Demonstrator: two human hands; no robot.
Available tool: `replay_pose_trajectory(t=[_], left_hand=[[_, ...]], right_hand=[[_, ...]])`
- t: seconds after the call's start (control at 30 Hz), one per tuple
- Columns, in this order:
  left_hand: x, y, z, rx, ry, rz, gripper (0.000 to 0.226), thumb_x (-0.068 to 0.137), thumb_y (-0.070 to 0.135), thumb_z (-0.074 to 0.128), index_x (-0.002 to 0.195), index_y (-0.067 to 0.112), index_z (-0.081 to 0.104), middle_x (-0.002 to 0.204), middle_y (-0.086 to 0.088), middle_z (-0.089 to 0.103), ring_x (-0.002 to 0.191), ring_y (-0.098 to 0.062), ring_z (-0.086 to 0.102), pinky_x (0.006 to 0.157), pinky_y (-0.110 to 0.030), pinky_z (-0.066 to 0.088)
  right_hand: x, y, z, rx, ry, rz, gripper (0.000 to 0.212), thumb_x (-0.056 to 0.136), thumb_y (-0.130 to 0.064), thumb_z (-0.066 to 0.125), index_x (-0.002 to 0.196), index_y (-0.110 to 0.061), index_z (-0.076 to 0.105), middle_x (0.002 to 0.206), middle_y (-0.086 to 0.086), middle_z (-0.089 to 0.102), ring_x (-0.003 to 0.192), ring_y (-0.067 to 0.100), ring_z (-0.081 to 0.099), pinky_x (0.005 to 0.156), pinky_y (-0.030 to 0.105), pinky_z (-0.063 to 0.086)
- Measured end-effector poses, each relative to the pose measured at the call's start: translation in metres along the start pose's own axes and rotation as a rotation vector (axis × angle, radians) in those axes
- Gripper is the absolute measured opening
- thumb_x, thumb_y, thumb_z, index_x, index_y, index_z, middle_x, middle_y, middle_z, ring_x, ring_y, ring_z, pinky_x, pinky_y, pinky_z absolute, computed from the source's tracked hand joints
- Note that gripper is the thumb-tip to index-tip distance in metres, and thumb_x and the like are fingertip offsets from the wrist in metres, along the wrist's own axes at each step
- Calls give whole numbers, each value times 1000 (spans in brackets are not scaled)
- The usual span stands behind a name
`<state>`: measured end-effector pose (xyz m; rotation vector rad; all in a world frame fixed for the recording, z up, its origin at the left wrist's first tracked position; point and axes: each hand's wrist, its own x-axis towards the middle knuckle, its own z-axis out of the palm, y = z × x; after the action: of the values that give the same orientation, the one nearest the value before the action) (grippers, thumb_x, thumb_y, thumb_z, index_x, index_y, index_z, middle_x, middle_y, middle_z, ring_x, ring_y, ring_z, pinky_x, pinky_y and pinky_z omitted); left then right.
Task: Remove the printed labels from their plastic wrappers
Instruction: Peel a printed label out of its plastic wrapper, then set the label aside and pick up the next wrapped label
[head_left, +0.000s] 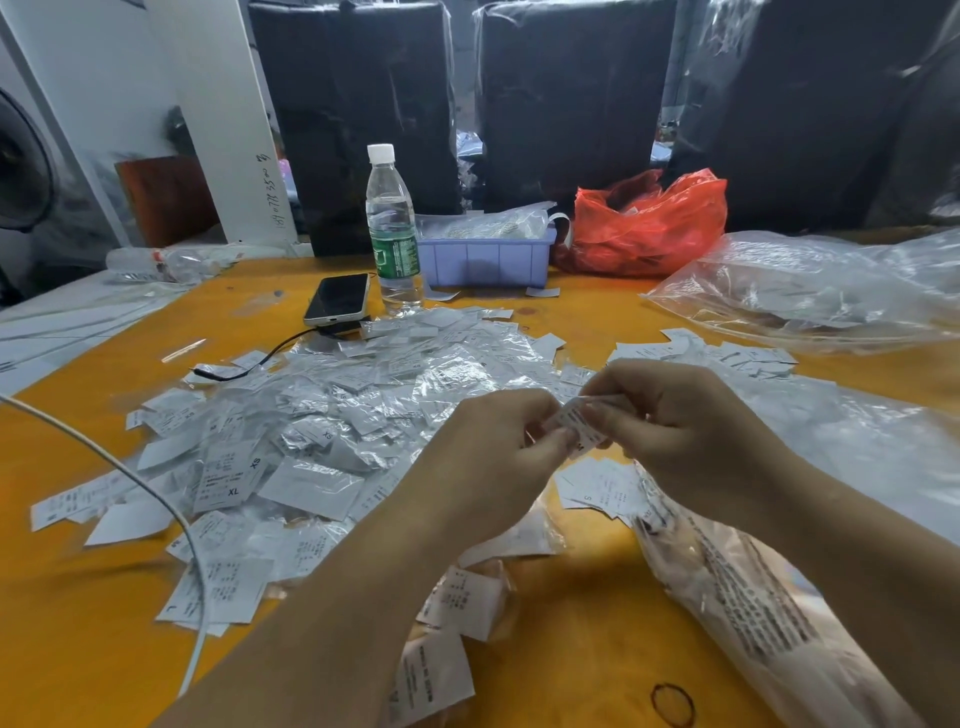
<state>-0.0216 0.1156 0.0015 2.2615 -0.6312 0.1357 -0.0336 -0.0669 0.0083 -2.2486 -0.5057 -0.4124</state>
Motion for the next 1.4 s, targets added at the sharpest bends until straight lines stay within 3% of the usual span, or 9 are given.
replay_pose_trajectory(t=[0.17,0.33,0.5,0.63,0.77,1.0,1.1,1.23,1.4], left_hand=[[1,-1,1,-65,55,20,13,95,26,59,86,26,69,70,5,61,63,-10,52,51,-22,38],[1,-2,3,-46,27,2,13,95,23,58,89,29,69,74,8,63,61,-5,53,48,-21,41],[0,-2,4,-7,-2,-10,12,97,27,57,92,29,68,84,15,64,72,1,57,51,-15,46],[-1,-2,4,8,-21,-6,13,97,27,56,92,29,67,85,12,64,60,4,53,46,-12,41],[-1,-1,3,17,-26,-7,13,98,27,55,95,29,68,87,13,64,60,2,55,47,-11,41],[-2,1,2,12,-16,-5,12,97,27,57,94,30,68,86,14,64,56,-1,53,47,-9,40],[-2,1,2,5,-10,-2,11,96,28,58,91,32,67,84,16,64,61,-3,55,48,-12,43],[-3,3,3,21,-14,11,10,96,28,58,92,33,67,84,16,64,68,-6,58,58,-23,51],[-3,3,4,18,-19,28,12,96,28,59,88,35,65,85,16,65,70,-7,59,60,-25,52]], right_hand=[[5,-13,-9,-239,-160,42,17,91,-25,65,106,-31,60,74,-10,60,61,10,56,50,24,41],[5,-38,-33,-602,-447,226,17,87,-28,67,95,-35,54,84,-11,54,72,8,54,58,26,44],[-6,-46,-43,-704,-693,417,28,82,-7,65,99,-27,57,89,-5,62,81,15,65,70,31,57],[-16,-42,-41,-663,-806,452,35,83,-5,59,106,-31,55,97,-10,59,87,12,62,71,28,54],[-20,-37,-40,-612,-771,407,41,86,-1,50,104,-38,48,92,-19,51,81,1,52,60,19,45],[-32,-36,-46,-642,-563,230,55,79,10,43,100,-41,44,106,-24,39,102,8,51,83,36,52],[-39,-33,-49,-798,-482,244,37,78,-4,52,103,-31,47,109,-15,48,102,11,50,82,33,51],[-52,-29,-39,-901,-521,412,13,81,-18,53,92,-17,60,89,0,61,83,19,61,71,35,54],[-62,-24,-32,-926,-396,357,12,88,-15,46,78,-16,51,77,0,53,75,21,58,62,34,49]])
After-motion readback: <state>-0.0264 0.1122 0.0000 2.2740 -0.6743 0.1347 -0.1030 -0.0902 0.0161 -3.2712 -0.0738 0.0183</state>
